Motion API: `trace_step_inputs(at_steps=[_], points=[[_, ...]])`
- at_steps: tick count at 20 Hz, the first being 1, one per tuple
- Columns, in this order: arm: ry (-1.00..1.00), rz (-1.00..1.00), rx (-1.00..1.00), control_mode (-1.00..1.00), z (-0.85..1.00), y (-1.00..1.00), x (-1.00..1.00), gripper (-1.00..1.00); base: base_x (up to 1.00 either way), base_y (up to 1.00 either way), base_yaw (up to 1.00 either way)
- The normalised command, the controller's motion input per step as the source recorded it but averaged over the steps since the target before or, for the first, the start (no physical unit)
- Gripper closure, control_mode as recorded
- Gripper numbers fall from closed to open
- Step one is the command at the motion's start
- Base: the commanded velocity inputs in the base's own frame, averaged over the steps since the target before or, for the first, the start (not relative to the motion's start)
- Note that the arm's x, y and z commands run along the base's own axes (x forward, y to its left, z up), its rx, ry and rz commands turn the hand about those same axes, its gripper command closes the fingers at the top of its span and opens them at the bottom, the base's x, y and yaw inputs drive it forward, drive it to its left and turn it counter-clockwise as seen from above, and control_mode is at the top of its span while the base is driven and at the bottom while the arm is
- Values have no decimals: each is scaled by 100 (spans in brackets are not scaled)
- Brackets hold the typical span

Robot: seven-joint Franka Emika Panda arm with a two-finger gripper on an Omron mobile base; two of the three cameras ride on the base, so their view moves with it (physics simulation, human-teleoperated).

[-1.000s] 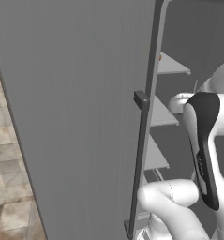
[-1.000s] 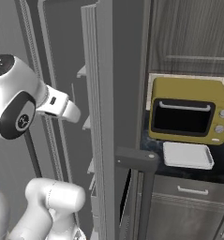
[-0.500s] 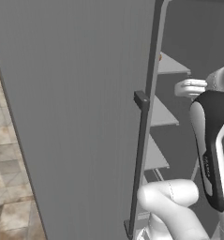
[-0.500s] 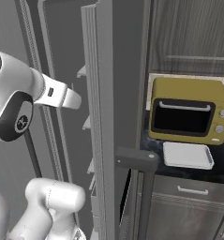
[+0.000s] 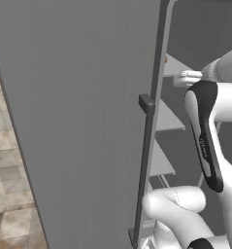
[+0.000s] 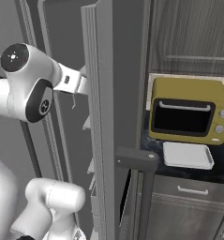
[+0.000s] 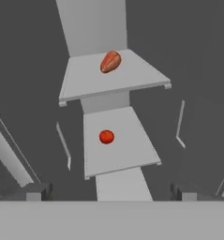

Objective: Take the sweet potato and tomato out of the freezer and place them in the tupperware container on the counter. Then put the tupperware containing the vegetables back in the freezer.

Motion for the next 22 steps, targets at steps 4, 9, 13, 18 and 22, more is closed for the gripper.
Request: trace_step_inputs(at_steps=[4, 9, 13, 18, 22], points=[[0, 0, 0, -100, 5, 0, 75, -100, 0, 0, 0], [0, 0, 0, -100, 7, -5, 60, -100, 0, 0, 0], [-3, 0, 0, -100, 5, -11, 52, -100, 0, 0, 0], [-9, 0, 0, -100, 1, -15, 46, -100, 0, 0, 0], [-9, 0, 0, -100, 0, -15, 51, -100, 0, 0, 0]])
